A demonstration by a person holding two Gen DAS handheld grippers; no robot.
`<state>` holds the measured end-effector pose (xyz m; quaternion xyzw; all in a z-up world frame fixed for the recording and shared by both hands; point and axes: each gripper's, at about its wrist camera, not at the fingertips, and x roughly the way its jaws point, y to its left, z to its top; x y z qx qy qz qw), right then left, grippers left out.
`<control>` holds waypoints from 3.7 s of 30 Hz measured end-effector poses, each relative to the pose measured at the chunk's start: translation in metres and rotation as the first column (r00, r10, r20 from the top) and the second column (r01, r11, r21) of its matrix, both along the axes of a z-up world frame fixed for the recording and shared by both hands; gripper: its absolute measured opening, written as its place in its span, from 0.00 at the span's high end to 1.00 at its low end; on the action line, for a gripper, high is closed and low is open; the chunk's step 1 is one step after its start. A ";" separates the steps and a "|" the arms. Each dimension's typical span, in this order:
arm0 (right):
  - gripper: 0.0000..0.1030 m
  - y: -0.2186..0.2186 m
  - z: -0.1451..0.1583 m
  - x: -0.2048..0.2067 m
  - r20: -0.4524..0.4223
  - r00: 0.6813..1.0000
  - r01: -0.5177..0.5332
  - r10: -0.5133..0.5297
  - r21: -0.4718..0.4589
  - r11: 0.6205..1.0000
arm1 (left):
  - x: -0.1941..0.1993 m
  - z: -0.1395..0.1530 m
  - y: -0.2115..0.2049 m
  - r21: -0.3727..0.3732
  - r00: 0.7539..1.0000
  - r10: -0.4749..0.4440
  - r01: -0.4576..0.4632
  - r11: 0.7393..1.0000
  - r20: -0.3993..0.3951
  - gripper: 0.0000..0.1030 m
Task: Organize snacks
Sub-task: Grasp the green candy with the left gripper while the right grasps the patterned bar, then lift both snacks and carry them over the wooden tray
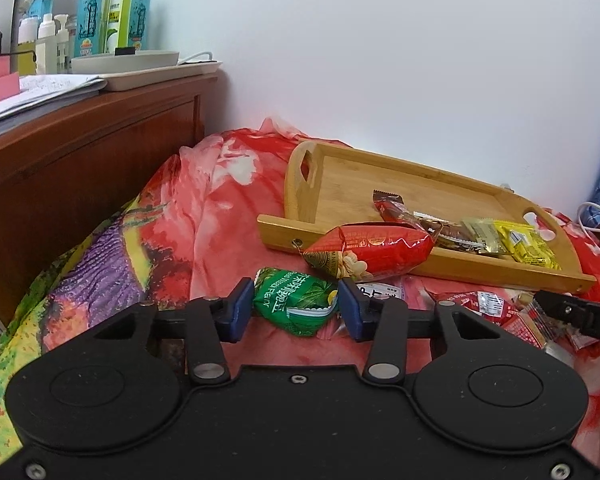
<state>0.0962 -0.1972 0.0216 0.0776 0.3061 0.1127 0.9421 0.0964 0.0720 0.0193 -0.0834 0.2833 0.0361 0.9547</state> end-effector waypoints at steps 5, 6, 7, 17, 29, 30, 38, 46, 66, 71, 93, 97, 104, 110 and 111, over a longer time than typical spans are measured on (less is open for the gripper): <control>0.73 -0.001 0.004 -0.003 0.008 1.000 0.006 -0.006 -0.001 1.000 | -0.005 0.003 0.001 -0.005 1.000 0.003 -0.003 1.000 0.005 0.61; 0.73 -0.001 0.004 -0.004 0.008 1.000 0.007 -0.007 -0.002 1.000 | -0.006 0.004 0.001 -0.004 1.000 0.006 -0.006 1.000 0.005 0.61; 0.73 -0.001 0.005 -0.004 0.008 1.000 0.007 -0.007 -0.002 1.000 | -0.007 0.004 0.001 -0.002 1.000 0.007 -0.007 1.000 0.005 0.62; 0.74 0.001 0.002 -0.011 -0.016 1.000 0.017 -0.017 -0.034 0.999 | -0.018 -0.002 -0.007 0.085 1.000 0.020 -0.019 0.996 -0.005 0.54; 0.58 -0.002 -0.008 -0.003 -0.042 0.999 0.027 -0.028 -0.034 0.999 | -0.005 -0.013 -0.006 0.095 0.999 0.016 -0.013 0.995 -0.035 0.48; 0.59 -0.002 -0.008 -0.002 -0.043 0.999 0.026 -0.028 -0.034 0.999 | -0.006 -0.013 -0.006 0.093 0.999 0.018 -0.015 0.996 -0.031 0.54; 0.73 0.000 -0.001 -0.008 -0.032 0.999 0.027 -0.028 -0.037 0.999 | -0.016 -0.001 -0.008 0.084 1.000 0.009 -0.010 0.996 0.006 0.60; 0.77 -0.002 0.020 -0.021 0.017 1.000 0.018 -0.018 0.001 1.000 | -0.036 0.025 -0.007 0.078 0.998 0.006 -0.011 0.997 0.055 0.60; 0.51 -0.006 -0.006 -0.002 -0.076 0.997 0.026 -0.030 -0.051 0.998 | -0.038 0.065 -0.019 0.101 0.995 0.001 -0.011 0.995 0.097 0.60; 0.75 -0.011 0.003 -0.004 -0.060 0.998 0.029 -0.030 -0.018 0.999 | -0.035 0.077 -0.024 0.093 0.994 -0.005 -0.005 0.996 0.111 0.60; 0.75 -0.057 0.081 0.063 -0.035 0.995 0.094 -0.090 0.132 0.987 | 0.078 0.129 -0.040 -0.057 0.997 -0.071 0.073 0.996 0.038 0.60; 0.75 -0.067 0.083 0.092 -0.068 0.992 0.116 -0.107 0.137 0.984 | 0.113 0.121 -0.040 -0.072 0.998 -0.059 0.058 0.996 -0.002 0.60; 0.75 -0.068 0.070 0.143 -0.140 0.983 0.127 -0.115 0.083 0.988 | 0.172 0.086 -0.045 -0.071 0.996 -0.042 0.036 0.997 -0.084 0.60; 0.75 -0.060 0.047 0.179 -0.179 0.977 0.123 -0.116 0.024 0.992 | 0.213 0.054 -0.058 -0.017 0.991 -0.032 0.030 0.999 -0.127 0.60; 0.75 -0.058 0.043 0.184 -0.183 0.976 0.124 -0.120 0.013 0.992 | 0.219 0.049 -0.060 0.008 0.991 -0.017 0.018 1.000 -0.130 0.60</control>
